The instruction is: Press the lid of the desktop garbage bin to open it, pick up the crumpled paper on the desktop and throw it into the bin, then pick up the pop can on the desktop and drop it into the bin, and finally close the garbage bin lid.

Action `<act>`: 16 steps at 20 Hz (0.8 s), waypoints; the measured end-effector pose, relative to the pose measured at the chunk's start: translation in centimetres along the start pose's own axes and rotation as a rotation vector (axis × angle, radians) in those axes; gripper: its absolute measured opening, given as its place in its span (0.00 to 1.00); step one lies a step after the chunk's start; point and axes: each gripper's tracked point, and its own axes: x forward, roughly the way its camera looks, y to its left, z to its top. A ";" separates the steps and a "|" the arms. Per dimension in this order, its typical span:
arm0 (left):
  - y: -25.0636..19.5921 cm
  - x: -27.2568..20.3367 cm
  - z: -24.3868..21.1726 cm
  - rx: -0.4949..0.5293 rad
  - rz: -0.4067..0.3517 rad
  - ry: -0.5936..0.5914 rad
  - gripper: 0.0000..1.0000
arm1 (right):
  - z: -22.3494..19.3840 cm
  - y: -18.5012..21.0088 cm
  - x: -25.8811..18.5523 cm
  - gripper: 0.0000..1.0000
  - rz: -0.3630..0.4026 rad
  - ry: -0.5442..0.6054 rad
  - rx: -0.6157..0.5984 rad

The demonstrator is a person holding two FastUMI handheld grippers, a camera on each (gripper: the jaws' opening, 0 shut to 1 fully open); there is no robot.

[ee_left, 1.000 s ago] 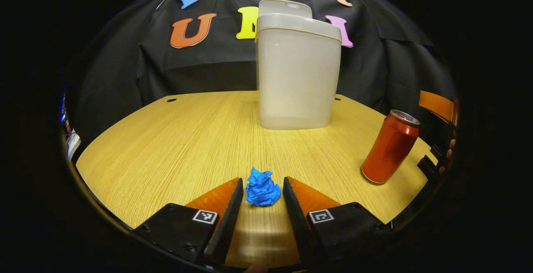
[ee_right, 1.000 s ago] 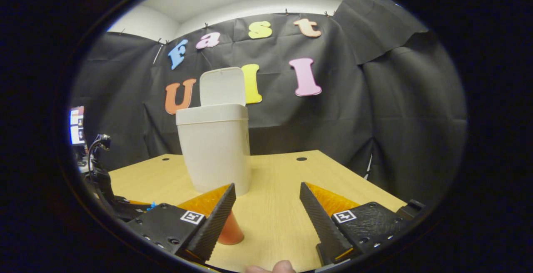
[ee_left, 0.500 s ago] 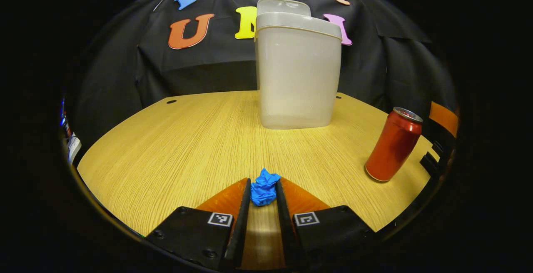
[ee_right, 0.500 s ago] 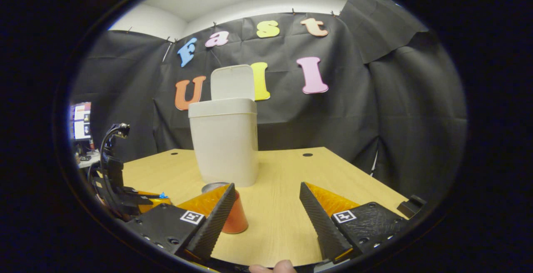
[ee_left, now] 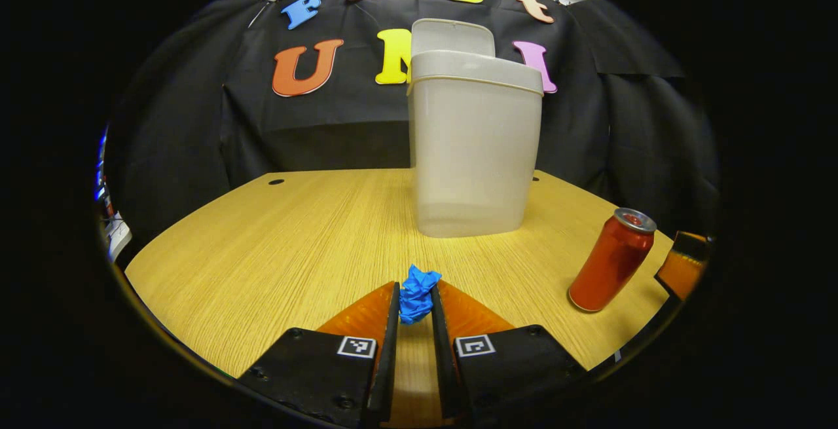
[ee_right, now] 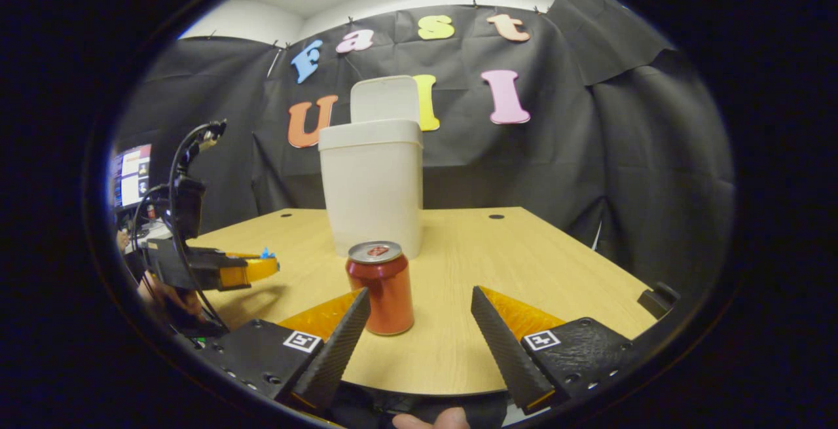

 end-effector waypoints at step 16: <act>1.7 -0.7 8.2 -0.010 -0.018 -0.176 0.30 | -3.6 2.8 6.3 0.96 -0.010 0.183 0.030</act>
